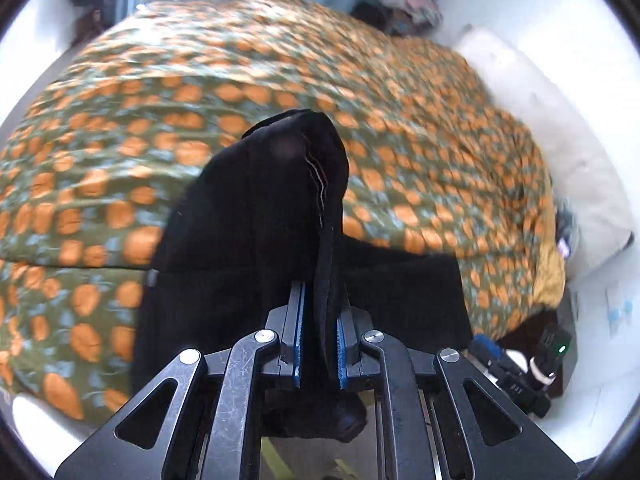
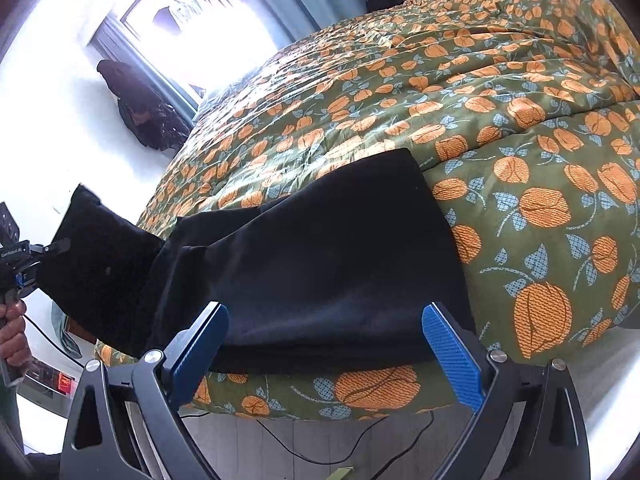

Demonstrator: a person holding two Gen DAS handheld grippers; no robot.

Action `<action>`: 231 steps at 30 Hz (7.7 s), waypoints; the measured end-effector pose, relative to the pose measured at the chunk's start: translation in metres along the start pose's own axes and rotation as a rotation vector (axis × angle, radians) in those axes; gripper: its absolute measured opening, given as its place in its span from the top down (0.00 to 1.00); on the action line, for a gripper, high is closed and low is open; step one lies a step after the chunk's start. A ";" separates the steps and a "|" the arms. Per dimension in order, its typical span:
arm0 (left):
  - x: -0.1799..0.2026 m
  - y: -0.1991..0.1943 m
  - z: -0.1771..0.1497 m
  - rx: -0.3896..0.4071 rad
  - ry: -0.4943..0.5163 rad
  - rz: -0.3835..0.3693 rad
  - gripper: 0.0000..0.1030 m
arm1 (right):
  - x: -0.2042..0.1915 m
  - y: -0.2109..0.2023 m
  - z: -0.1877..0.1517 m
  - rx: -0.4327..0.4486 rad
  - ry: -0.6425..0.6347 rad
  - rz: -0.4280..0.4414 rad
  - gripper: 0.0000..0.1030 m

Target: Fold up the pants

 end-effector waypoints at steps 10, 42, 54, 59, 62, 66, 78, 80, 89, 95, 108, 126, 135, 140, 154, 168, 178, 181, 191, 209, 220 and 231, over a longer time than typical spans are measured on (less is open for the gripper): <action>0.075 0.108 -0.064 -0.182 0.189 0.038 0.60 | 0.015 -0.007 0.005 0.033 0.066 -0.003 0.06; -0.030 0.024 -0.072 0.068 0.104 0.162 0.35 | -0.143 0.104 -0.029 -0.466 -0.281 0.636 0.06; -0.046 0.008 -0.057 0.113 -0.034 0.106 0.38 | -0.114 0.147 -0.009 -0.597 0.026 0.595 0.52; -0.060 -0.025 -0.037 0.194 -0.038 0.147 0.37 | -0.117 0.140 -0.013 -0.603 -0.044 0.537 0.67; -0.072 -0.038 -0.030 0.225 -0.041 0.194 0.37 | -0.131 0.132 -0.008 -0.569 -0.082 0.513 0.76; -0.091 -0.046 -0.031 0.237 -0.091 0.223 0.37 | -0.136 0.115 0.008 -0.508 -0.053 0.551 0.83; -0.102 -0.047 -0.038 0.221 -0.121 0.241 0.37 | -0.161 0.064 0.060 -0.370 0.026 0.671 0.85; -0.101 -0.046 -0.038 0.222 -0.122 0.237 0.37 | -0.156 0.055 0.070 -0.354 0.040 0.676 0.85; -0.093 -0.047 -0.036 0.219 -0.106 0.225 0.37 | -0.093 0.029 0.098 -0.283 0.134 0.648 0.85; -0.085 -0.044 -0.037 0.209 -0.088 0.210 0.37 | -0.038 0.014 0.113 -0.255 0.147 0.572 0.85; -0.034 -0.019 -0.044 0.153 0.040 0.138 0.35 | 0.092 0.028 0.059 -0.276 0.322 0.380 0.85; 0.060 0.053 -0.072 0.009 0.345 0.104 0.23 | 0.006 0.049 0.110 -0.089 -0.186 0.166 0.22; 0.055 0.063 -0.085 -0.050 0.338 0.121 0.22 | 0.037 0.054 0.082 -0.162 -0.143 0.003 0.22; 0.059 0.045 -0.079 -0.005 0.316 0.101 0.20 | -0.015 -0.012 0.067 -0.075 -0.304 0.138 0.22; 0.043 0.042 -0.075 -0.001 0.255 0.125 0.18 | -0.018 0.022 -0.008 -0.236 -0.252 0.129 0.22; 0.038 0.062 -0.041 0.000 0.218 0.118 0.14 | -0.013 0.022 -0.006 -0.223 -0.228 0.147 0.21; 0.042 0.086 -0.068 -0.089 0.277 0.171 0.14 | -0.010 0.008 0.002 -0.216 -0.201 0.175 0.21; 0.040 0.065 -0.059 -0.033 0.287 0.188 0.11 | -0.002 -0.006 0.015 -0.171 -0.164 0.180 0.21; 0.010 0.058 -0.040 -0.027 0.238 0.281 0.09 | 0.042 -0.007 0.053 -0.135 -0.118 0.069 0.18; -0.002 0.073 -0.054 -0.129 0.142 0.126 0.09 | 0.073 0.030 0.046 -0.266 -0.063 0.081 0.18; 0.015 0.084 -0.069 -0.181 0.081 -0.043 0.83 | 0.061 0.058 0.041 -0.376 -0.048 0.236 0.48; 0.022 0.040 -0.033 -0.067 0.161 -0.033 0.87 | -0.002 0.045 0.061 -0.412 -0.211 0.229 0.63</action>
Point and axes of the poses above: each gripper's, at about its wrist camera, not at the fingertips, and y roughly the way its jaws point, x to its right, z to its top, the point moved 3 cm from there along y, roughly the way its jaws point, and after that the axes turned 10 degrees about x, right-handed, at the moved point
